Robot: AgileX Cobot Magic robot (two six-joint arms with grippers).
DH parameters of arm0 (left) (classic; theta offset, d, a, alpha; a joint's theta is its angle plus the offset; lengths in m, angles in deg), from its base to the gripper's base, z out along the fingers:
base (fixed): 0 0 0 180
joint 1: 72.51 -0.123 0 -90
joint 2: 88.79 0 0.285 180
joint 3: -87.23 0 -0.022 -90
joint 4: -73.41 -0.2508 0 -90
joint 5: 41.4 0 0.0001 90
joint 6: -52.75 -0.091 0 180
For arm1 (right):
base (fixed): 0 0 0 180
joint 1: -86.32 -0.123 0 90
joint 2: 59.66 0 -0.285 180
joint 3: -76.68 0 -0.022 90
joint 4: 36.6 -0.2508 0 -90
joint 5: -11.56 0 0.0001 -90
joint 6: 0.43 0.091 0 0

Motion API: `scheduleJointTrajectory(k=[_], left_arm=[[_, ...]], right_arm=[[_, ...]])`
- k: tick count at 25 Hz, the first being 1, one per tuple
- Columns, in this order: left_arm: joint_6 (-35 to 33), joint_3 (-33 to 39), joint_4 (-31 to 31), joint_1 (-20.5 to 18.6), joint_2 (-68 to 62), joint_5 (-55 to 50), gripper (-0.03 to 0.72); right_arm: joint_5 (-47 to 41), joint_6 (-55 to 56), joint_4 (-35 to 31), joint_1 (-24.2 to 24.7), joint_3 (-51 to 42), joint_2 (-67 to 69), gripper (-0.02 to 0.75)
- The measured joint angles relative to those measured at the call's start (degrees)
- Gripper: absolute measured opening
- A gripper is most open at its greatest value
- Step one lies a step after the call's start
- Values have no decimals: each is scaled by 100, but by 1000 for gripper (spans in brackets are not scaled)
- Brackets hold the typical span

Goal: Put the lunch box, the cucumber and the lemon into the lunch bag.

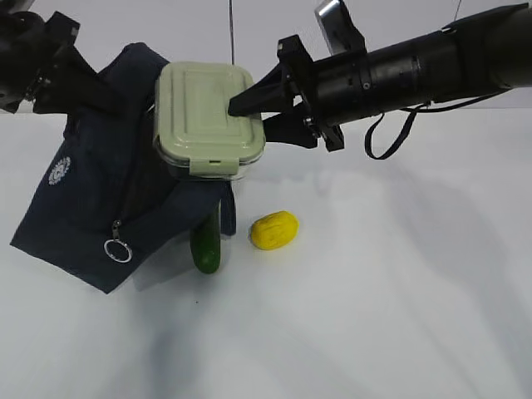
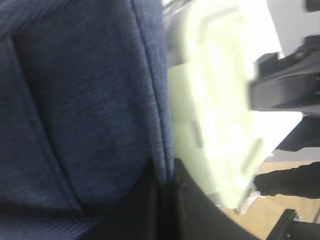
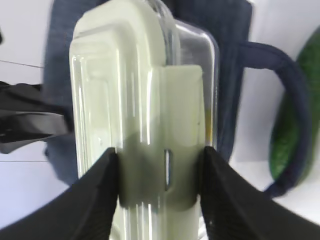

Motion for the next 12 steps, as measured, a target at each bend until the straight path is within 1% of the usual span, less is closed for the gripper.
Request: scheduleJointTrajectory(k=[3, 9, 12], left_arm=[[-111, 0, 206, 0, 0, -51, 3], [-237, 0, 371, 0, 0, -92, 3], [-319, 0, 591, 0, -33, -130, 3]], right_arm=[[78, 70, 180, 0, 0, 82, 369], [71, 131, 212, -18, 160, 297, 369], [82, 148, 212, -109, 364, 355, 369]])
